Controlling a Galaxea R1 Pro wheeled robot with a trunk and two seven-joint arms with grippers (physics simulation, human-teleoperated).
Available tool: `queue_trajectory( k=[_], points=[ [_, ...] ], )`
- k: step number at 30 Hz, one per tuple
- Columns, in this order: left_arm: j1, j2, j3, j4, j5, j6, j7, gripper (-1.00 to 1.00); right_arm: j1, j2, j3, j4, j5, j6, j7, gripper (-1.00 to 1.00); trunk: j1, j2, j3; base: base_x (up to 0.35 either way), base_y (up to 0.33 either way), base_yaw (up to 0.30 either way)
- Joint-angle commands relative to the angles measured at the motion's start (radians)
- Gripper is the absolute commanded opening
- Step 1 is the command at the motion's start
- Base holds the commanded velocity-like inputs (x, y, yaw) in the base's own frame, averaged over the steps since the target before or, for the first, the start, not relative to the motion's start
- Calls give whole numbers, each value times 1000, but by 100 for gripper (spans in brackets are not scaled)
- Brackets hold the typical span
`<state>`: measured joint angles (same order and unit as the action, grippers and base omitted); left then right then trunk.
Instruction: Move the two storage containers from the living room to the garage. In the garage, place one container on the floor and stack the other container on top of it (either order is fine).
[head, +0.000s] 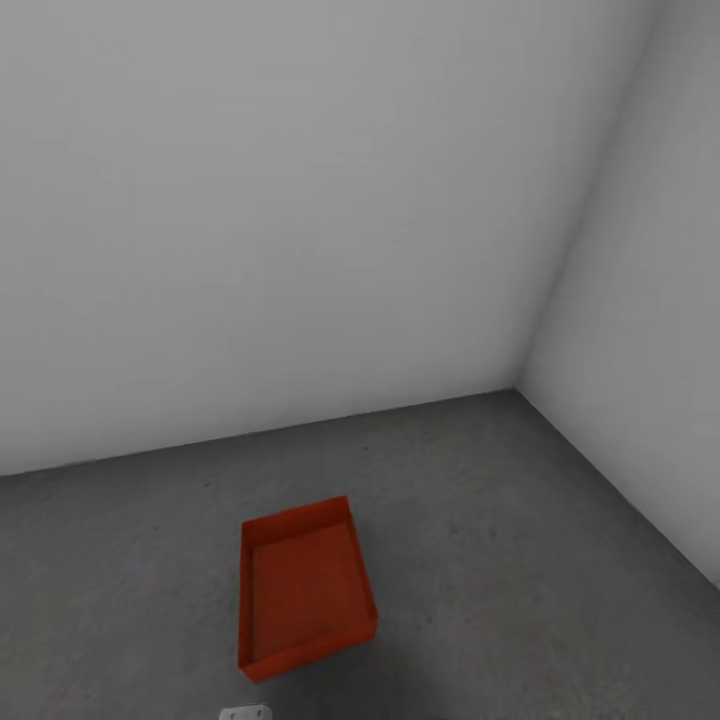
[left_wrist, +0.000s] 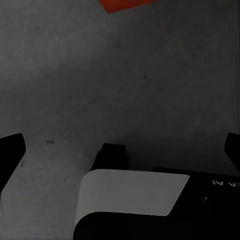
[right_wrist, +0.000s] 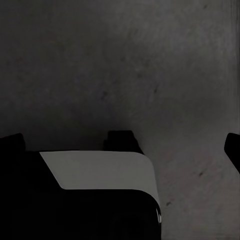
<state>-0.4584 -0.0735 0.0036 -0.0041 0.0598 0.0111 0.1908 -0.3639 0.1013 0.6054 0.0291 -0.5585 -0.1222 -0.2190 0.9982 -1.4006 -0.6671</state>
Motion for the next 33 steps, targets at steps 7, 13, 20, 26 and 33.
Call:
queue_trajectory(
  k=[7,13,20,26,33],
  points=[
    [0,0,0,0,6,1,3,100,-1,-1,8,3,-9,-5,0,100,0,0,2,0,0,-190],
    [0,0,-1,0,6,1,3,100,-1,-4,8,3,-9,-6,0,100,0,0,2,0,0,-11],
    [0,0,-1,0,6,1,3,100,-1,-2,8,3,-9,-5,0,100,0,0,2,0,0,0],
    [0,0,-1,0,6,1,3,100,-1,-2,8,3,-9,-5,0,100,0,0,2,0,0,0],
    [0,0,-1,0,6,1,3,100,-1,3,8,3,-9,-5,-1,100,0,0,2,0,0,-104]
  ],
)
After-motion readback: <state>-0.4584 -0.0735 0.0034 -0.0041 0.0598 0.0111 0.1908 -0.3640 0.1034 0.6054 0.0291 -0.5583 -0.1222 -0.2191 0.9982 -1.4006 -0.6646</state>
